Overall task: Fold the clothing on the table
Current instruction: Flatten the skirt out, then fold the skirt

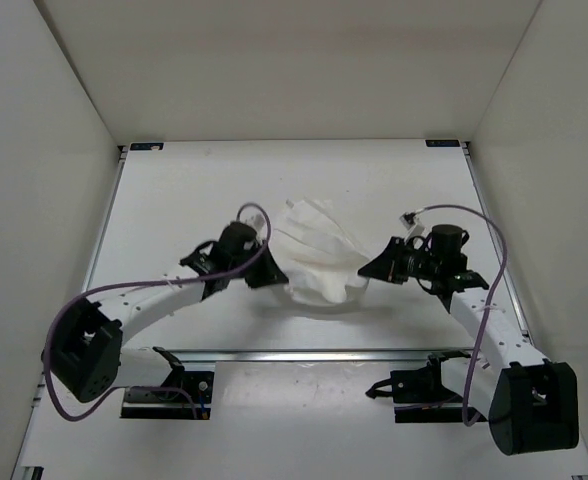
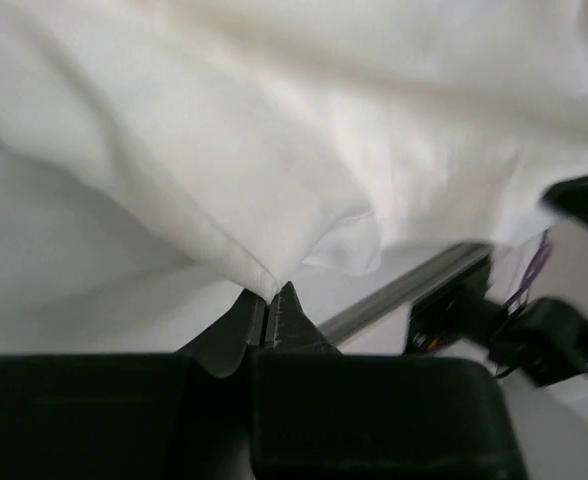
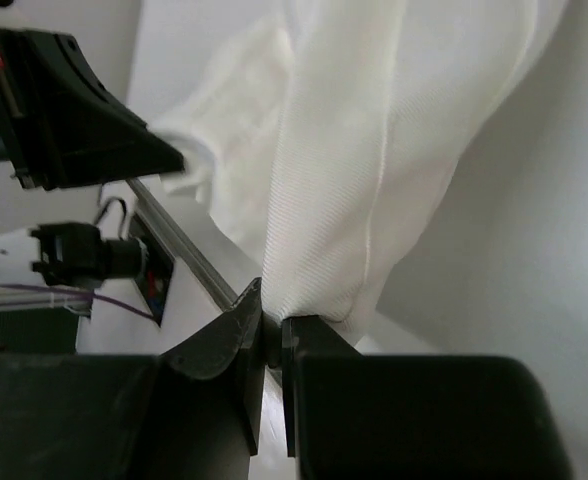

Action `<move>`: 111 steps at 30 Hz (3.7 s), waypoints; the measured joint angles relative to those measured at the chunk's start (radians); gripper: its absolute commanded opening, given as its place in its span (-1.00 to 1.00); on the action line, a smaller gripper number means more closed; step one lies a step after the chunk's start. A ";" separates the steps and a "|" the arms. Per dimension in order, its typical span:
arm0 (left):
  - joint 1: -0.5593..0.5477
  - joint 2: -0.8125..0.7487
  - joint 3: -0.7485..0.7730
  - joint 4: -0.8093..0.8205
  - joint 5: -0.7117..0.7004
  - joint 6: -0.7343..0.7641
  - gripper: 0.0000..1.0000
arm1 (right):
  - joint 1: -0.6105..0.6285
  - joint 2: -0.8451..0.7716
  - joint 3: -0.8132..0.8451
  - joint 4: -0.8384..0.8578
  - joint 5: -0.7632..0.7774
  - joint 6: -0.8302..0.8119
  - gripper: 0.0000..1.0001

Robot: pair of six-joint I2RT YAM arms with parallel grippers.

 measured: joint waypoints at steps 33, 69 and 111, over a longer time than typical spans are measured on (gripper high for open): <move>0.551 0.465 1.398 -0.619 0.148 0.437 -1.00 | -0.039 0.647 1.176 0.042 -0.236 0.246 -0.98; 0.244 0.031 -0.023 -0.131 -0.242 0.446 0.37 | 0.299 0.203 0.111 -0.084 0.726 -0.325 0.09; 0.307 -0.020 -0.037 -0.007 -0.202 0.387 0.29 | -0.007 0.052 -0.016 -0.011 0.280 0.018 -1.00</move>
